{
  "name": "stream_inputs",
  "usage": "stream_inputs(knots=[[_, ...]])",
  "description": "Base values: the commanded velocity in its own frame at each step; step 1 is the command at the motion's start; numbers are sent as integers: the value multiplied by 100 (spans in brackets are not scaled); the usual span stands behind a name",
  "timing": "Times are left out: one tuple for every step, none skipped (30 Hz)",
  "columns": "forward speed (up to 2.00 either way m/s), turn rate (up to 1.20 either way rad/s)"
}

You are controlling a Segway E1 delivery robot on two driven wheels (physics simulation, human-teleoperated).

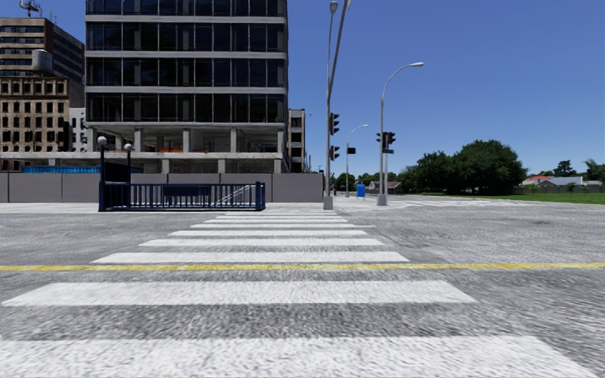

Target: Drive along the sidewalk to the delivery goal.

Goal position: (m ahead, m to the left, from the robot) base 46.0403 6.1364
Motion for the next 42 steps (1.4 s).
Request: stream_inputs(knots=[[200, 0], [200, 0], [200, 0], [200, 0], [200, 0], [200, 0], [200, 0], [200, 0], [200, 0], [200, 0], [200, 0], [200, 0], [200, 0], [200, 0], [200, 0], [200, 0], [200, 0], [200, 0], [200, 0], [200, 0], [200, 0], [200, 0], [200, 0], [200, 0], [200, 0], [200, 0], [200, 0], [200, 0], [200, 0], [200, 0], [200, 0], [200, 0], [200, 0], [200, 0], [200, 0], [200, 0], [200, 0], [200, 0], [200, 0], [200, 0], [200, 0], [200, 0]])
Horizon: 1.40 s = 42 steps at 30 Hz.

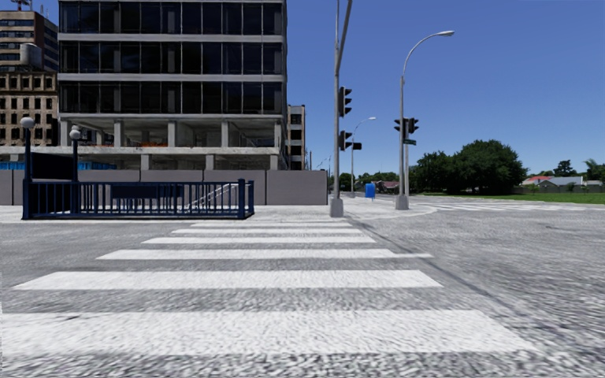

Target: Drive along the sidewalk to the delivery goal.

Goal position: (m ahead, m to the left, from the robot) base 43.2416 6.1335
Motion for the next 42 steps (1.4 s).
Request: stream_inputs(knots=[[200, 0], [200, 0], [200, 0], [200, 0], [200, 0], [200, 0], [200, 0], [200, 0], [200, 0], [200, 0], [200, 0], [200, 0], [200, 0], [200, 0], [200, 0], [200, 0], [200, 0], [200, 0], [200, 0], [200, 0], [200, 0], [200, 0], [200, 0], [200, 0], [200, 0], [200, 0], [200, 0], [200, 0], [200, 0], [200, 0], [200, 0], [200, 0], [200, 0], [200, 0], [200, 0], [200, 0], [200, 0], [200, 0], [200, 0], [200, 0], [200, 0], [200, 0]])
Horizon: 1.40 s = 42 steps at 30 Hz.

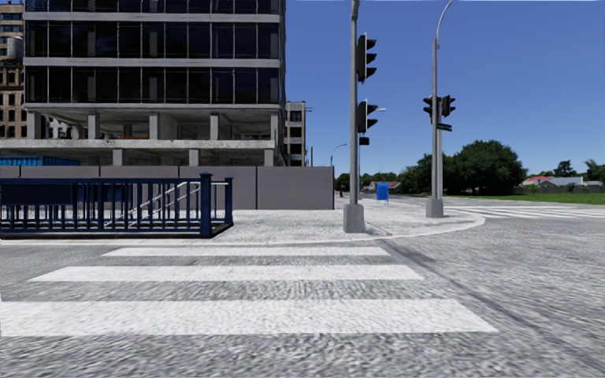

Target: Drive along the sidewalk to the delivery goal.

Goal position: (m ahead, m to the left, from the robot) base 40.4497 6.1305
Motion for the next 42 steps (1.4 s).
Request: stream_inputs(knots=[[200, 0], [200, 0], [200, 0], [200, 0], [200, 0], [200, 0], [200, 0], [200, 0], [200, 0], [200, 0], [200, 0], [200, 0], [200, 0], [200, 0], [200, 0], [200, 0], [200, 0], [200, 0], [200, 0], [200, 0], [200, 0], [200, 0], [200, 0], [200, 0], [200, 0], [200, 0], [200, 0], [200, 0], [200, 0], [200, 0], [200, 0], [200, 0], [200, 0], [200, 0], [200, 0], [200, 0], [200, 0], [200, 0], [200, 0], [200, 0], [200, 0], [200, 0]])
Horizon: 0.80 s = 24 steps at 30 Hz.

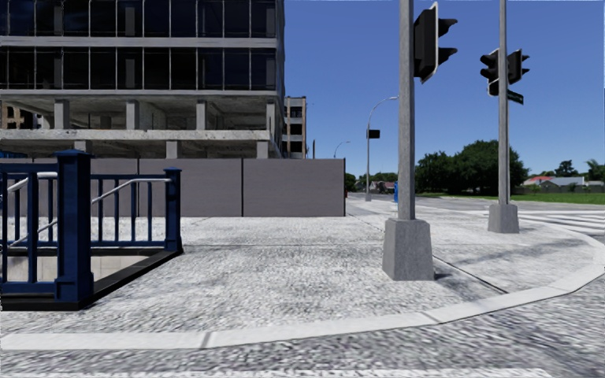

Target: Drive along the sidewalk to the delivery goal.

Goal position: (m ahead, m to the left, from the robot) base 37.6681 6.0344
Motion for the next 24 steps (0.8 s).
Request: stream_inputs(knots=[[200, 0], [200, 0], [200, 0], [200, 0], [200, 0], [200, 0], [200, 0], [200, 0], [200, 0], [200, 0], [200, 0], [200, 0], [187, 0], [168, 0], [168, 0], [158, 0], [155, 0], [155, 0], [154, 0], [154, 0], [154, 0], [154, 0], [152, 0], [150, 0]])
